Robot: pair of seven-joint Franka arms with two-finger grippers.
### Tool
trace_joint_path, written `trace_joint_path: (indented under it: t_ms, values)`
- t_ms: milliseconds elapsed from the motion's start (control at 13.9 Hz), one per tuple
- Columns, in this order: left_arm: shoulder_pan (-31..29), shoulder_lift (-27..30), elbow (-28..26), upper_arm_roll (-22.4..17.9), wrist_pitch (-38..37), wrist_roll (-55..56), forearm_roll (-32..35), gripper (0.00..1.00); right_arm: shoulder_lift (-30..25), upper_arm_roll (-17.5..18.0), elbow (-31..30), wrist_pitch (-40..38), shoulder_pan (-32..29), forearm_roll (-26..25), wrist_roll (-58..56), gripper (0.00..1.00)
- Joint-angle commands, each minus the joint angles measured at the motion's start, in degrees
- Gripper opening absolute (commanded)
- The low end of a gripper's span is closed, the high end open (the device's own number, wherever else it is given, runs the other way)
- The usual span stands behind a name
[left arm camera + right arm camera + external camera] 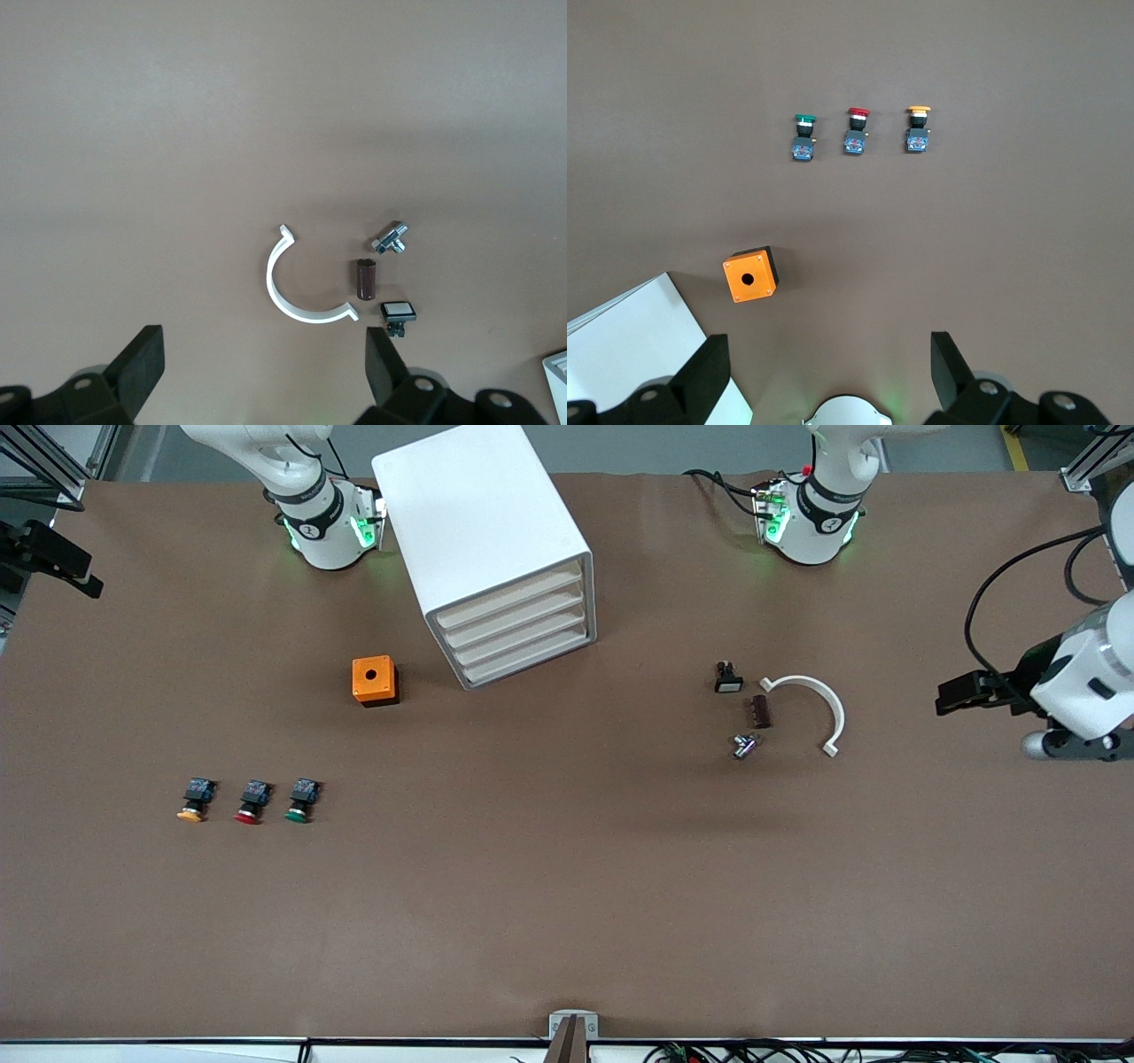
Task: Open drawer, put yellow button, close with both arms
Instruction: 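Move the left gripper toward the white cabinet's drawer front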
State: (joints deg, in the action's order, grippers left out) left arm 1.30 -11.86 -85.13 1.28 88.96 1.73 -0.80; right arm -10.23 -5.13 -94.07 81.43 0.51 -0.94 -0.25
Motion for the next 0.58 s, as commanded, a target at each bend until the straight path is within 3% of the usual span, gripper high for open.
trace_joint_path:
  t_ms: [0,505]
  values:
    - [1.6,-2.8,0.8,0.2,0.6,1.8,0.6,1.00,-0.8,0.3,0.1,-0.5,-0.3,-0.2,-0.5,1.00]
    - [6.8,-10.0,0.7,0.2,4.1,11.9,1.2,1.00,-0.8,0.1,0.1,-0.5,-0.3,-0.2,-0.5,1.00]
